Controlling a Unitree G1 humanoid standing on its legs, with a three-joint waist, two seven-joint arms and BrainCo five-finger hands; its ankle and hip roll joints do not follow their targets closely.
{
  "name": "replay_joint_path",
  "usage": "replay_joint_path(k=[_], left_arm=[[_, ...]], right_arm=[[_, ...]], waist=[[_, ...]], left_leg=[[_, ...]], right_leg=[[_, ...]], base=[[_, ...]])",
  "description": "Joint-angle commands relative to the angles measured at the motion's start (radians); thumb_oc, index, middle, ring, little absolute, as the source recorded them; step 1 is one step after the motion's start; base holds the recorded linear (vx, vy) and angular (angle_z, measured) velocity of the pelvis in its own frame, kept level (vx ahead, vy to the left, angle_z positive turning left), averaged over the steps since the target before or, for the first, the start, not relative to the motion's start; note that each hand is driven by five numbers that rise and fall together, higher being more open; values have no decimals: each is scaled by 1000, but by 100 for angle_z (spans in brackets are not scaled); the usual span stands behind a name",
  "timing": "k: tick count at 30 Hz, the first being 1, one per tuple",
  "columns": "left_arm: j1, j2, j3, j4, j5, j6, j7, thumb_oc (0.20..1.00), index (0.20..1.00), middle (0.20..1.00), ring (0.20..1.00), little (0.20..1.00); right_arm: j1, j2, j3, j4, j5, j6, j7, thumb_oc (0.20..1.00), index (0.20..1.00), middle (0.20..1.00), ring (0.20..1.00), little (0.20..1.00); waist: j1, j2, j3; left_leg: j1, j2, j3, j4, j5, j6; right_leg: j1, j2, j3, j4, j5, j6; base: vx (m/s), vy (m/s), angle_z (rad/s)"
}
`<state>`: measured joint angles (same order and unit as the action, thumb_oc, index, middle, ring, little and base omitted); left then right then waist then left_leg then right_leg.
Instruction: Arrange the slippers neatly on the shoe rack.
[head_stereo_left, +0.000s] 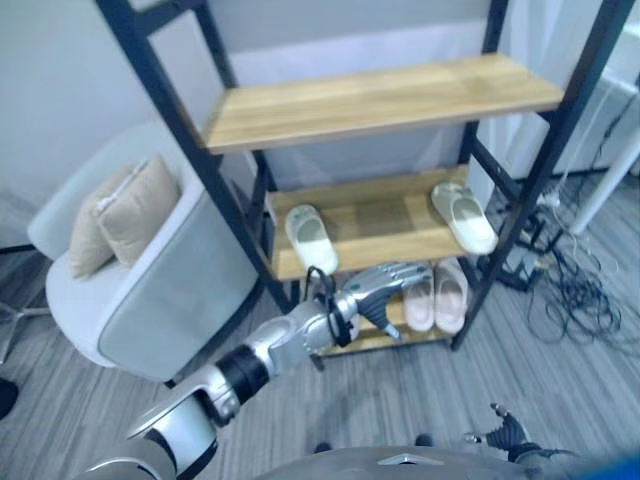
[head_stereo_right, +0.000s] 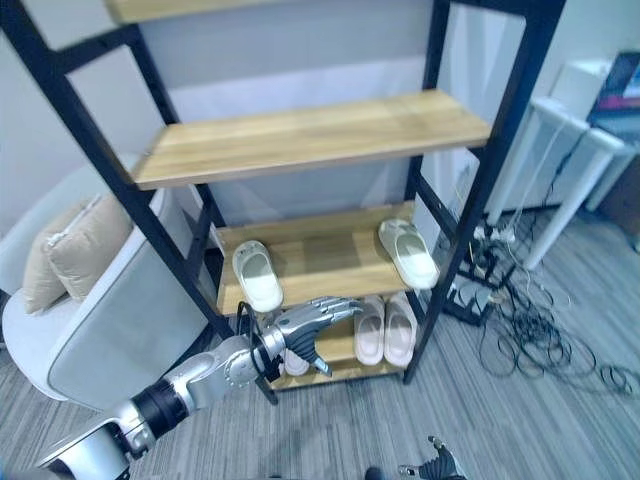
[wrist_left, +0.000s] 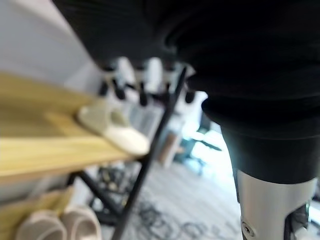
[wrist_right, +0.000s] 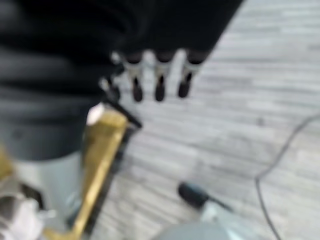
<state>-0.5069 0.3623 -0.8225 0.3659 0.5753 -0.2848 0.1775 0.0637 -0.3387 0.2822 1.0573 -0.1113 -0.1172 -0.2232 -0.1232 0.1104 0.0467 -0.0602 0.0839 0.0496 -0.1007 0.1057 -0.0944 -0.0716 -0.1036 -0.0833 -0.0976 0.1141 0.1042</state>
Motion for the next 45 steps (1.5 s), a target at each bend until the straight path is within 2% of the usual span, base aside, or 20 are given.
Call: replay_joint_path(k=[1,4,9,10,11,15,24,28,36,45], left_arm=[[-120,-4,65,59,36,33,110,1000,1000,1000,1000,1000],[-165,-7,76,109,47,49,149,1000,1000,1000,1000,1000],[-283,5,125,243,53,117,235,1000,1000,1000,1000,1000],[-300,14,130,250,67,129,246,1000,1000,1000,1000,1000],[-348,42,154,257,99,170,291,1000,1000,1000,1000,1000],[-390,97,182,252,129,210,328,1000,1000,1000,1000,1000],[-426,171,209,265,121,231,334,1000,1000,1000,1000,1000],[-409,257,252,261,146,271,343,1000,1000,1000,1000,1000],[-511,330,213,399,142,313,366,1000,1000,1000,1000,1000],[-565,325,174,491,104,310,375,1000,1000,1000,1000,1000]], right_arm=[[-29,-53,12,-25,-2,-19,-29,1000,1000,1000,1000,1000],[-33,-61,6,-14,7,-20,-36,1000,1000,1000,1000,1000],[-63,-54,24,32,19,-24,-35,1000,1000,1000,1000,1000],[-64,-55,31,32,15,-25,-33,1000,1000,1000,1000,1000],[-71,-53,51,24,6,-31,-32,1000,1000,1000,1000,1000],[-94,-32,52,45,12,-27,-49,1000,1000,1000,1000,1000],[-95,-4,58,94,20,-24,-45,1000,1000,1000,1000,1000],[-88,-5,30,116,19,-20,-62,1000,1000,1000,1000,1000],[-92,-6,45,110,39,-31,-65,1000,1000,1000,1000,1000],[-111,-12,55,110,49,-38,-71,1000,1000,1000,1000,1000]], waist=[[4,-17,44],[-1,-11,46],[-5,-2,59],[-5,-2,61],[2,-4,73],[10,-9,90],[20,-17,89],[33,-22,100],[26,-40,126],[17,-49,150]], left_leg=[[-31,-38,-20,13,-56,18],[-46,-38,-11,13,-53,17],[-85,-31,11,13,-43,16],[-90,-30,11,13,-42,17],[-108,-26,10,13,-32,16],[-132,-20,5,13,-21,13],[-160,-7,-5,13,-13,7],[-180,0,-13,13,-3,3],[-208,12,-15,13,9,-3],[-226,13,-5,13,13,1]], right_leg=[[-66,-43,5,115,-92,47],[-91,-43,18,117,-89,47],[-151,-36,48,126,-77,45],[-156,-35,49,126,-77,44],[-174,-31,52,131,-75,42],[-197,-27,47,138,-75,41],[-218,-19,34,140,-73,40],[-227,-15,20,138,-71,39],[-255,-10,14,145,-67,39],[-282,-14,18,150,-56,44]], base=[[8,-8,-18],[6,-4,-14],[-13,-7,-25],[-37,-43,-7],[-32,-33,-6],[-24,-40,-7],[-2,-10,0],[-15,-27,7],[-4,-5,1],[-2,3,1]])
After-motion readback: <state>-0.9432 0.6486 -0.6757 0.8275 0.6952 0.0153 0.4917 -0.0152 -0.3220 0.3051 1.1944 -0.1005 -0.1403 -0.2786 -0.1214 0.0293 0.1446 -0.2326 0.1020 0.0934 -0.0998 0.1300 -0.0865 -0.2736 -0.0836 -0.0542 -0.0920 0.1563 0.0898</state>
